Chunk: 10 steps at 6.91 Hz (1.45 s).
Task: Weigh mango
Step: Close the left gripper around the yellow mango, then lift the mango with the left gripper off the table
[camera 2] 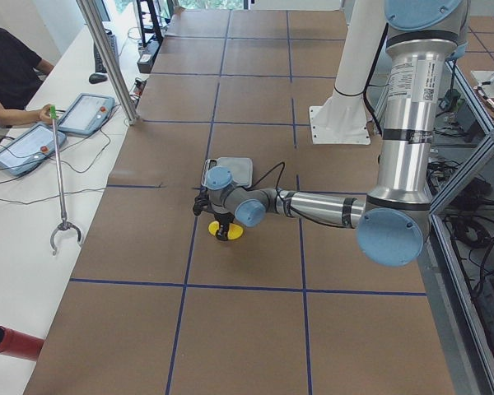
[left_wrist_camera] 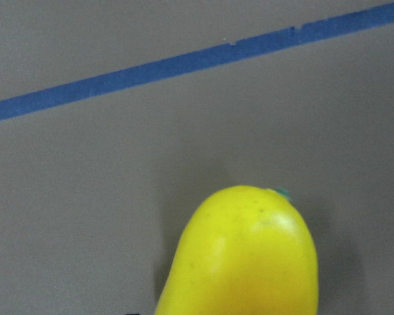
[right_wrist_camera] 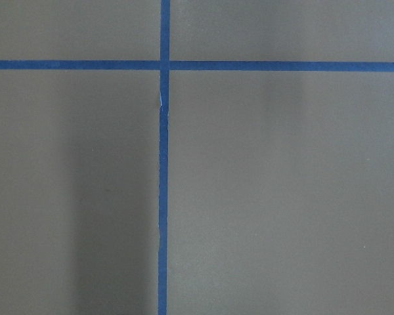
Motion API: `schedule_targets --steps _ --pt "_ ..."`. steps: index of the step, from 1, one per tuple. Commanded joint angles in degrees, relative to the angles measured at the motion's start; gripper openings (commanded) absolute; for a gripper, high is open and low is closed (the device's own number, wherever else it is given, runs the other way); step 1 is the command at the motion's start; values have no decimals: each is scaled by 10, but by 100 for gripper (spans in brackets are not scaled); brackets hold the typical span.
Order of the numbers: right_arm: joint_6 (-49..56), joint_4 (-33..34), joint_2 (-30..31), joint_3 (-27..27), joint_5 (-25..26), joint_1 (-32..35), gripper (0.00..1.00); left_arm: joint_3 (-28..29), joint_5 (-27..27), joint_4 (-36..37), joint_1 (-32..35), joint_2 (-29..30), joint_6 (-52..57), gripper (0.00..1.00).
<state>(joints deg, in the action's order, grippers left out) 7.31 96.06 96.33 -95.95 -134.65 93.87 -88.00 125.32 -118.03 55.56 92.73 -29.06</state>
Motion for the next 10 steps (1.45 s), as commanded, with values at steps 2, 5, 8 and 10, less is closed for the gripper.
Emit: schedule_targets --steps 2,5,8,10 --pt "0 0 0 0 0 0 100 -86 6 35 12 -13 10 0" --pt "0 0 0 0 0 0 100 -259 4 351 94 22 150 0" --pt "0 0 0 0 0 0 100 -301 23 545 146 167 72 0" --pt "0 0 0 0 0 0 100 -324 53 536 66 210 -87 0"
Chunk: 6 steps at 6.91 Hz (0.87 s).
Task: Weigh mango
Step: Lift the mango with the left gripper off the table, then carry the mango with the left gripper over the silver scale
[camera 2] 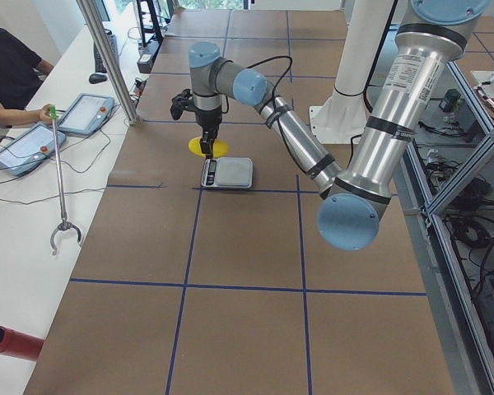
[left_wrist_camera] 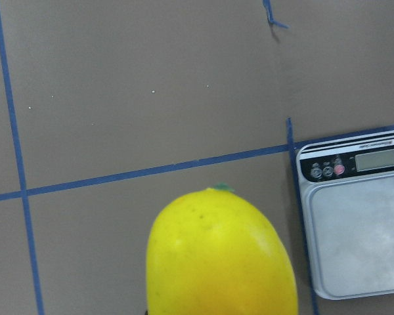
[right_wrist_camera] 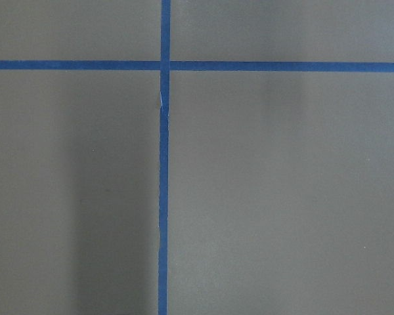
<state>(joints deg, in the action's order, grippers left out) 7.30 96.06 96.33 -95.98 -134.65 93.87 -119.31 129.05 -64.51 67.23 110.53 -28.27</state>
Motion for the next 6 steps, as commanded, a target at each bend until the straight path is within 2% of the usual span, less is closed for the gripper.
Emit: schedule_targets --steps 1,2,3,4,6 --pt "0 0 0 0 0 0 100 -2 9 -51 -126 30 -161 0" --pt "1 0 0 1 0 0 100 47 -11 -150 -165 16 -198 0" --pt "1 0 0 1 0 0 100 98 -25 -243 -176 7 -244 0" --pt "1 0 0 0 0 0 100 128 -26 -290 -181 -8 -249 0" --pt "1 0 0 0 0 0 100 169 -51 -305 -199 -6 -250 0"
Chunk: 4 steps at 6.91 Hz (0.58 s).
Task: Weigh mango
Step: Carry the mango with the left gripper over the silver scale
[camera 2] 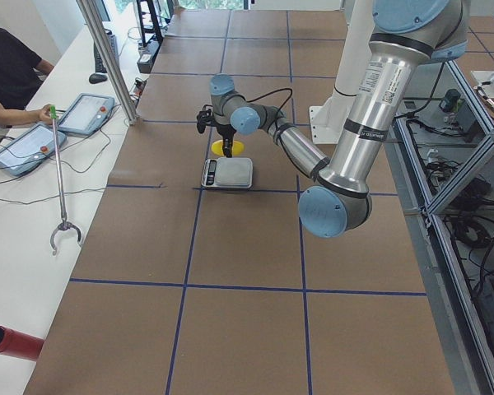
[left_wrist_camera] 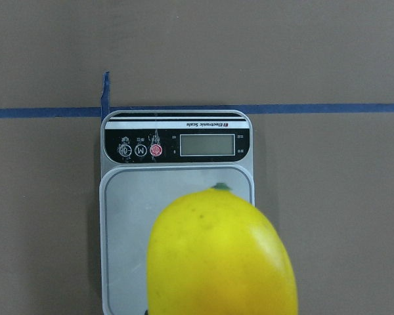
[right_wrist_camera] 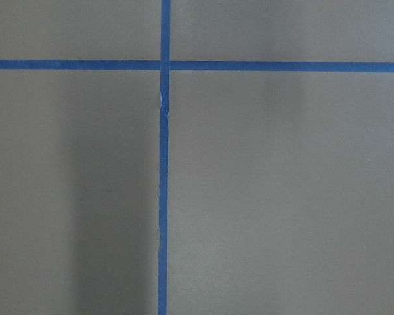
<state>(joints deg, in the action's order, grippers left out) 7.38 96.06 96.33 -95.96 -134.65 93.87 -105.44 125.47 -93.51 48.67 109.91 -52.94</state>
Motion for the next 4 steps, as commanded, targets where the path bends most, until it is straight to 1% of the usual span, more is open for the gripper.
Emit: schedule_targets --steps 1,3,4 --pt "-1 0 0 0 0 0 100 50 -38 -34 -42 1 -4 0" --pt "0 0 0 0 0 0 100 78 -42 -73 -65 0 -31 0" --pt "-1 0 0 0 0 0 100 76 -41 -75 -65 -1 -29 5"
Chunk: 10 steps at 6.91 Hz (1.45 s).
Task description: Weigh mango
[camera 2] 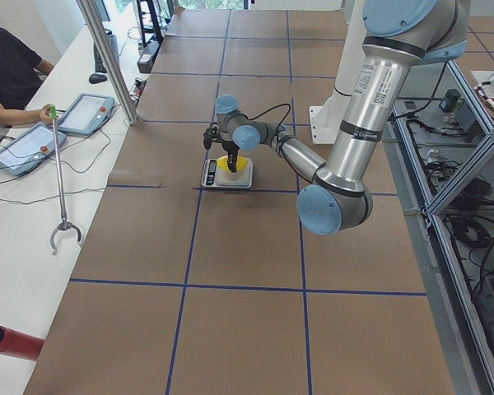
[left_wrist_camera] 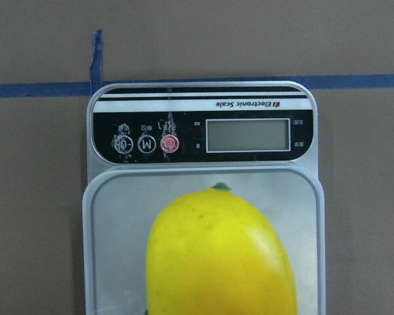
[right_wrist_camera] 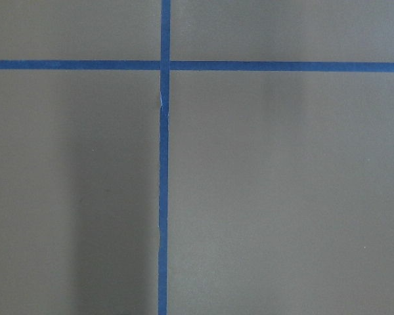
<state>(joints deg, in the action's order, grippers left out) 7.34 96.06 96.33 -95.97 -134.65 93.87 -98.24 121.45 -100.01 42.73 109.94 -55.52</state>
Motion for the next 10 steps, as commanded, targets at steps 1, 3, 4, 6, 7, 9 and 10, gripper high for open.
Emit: schedule_targets --steps 1,3,4,6,7,9,10 --pt "0 0 0 0 0 0 100 -3 -2 -10 -4 -4 1 82" --pt "0 0 0 0 0 0 100 -13 -3 -9 -1 -3 1 100" --pt "0 0 0 0 0 0 100 -45 -2 0 10 -5 2 100" --pt "0 0 0 0 0 0 100 -167 -2 79 100 -23 68 100" --pt "0 0 0 0 0 0 100 -204 -2 157 148 -14 133 100" --pt "0 0 0 1 0 0 100 -238 3 253 252 -16 279 100" --pt "0 0 0 0 0 0 100 -228 12 283 288 -31 343 100"
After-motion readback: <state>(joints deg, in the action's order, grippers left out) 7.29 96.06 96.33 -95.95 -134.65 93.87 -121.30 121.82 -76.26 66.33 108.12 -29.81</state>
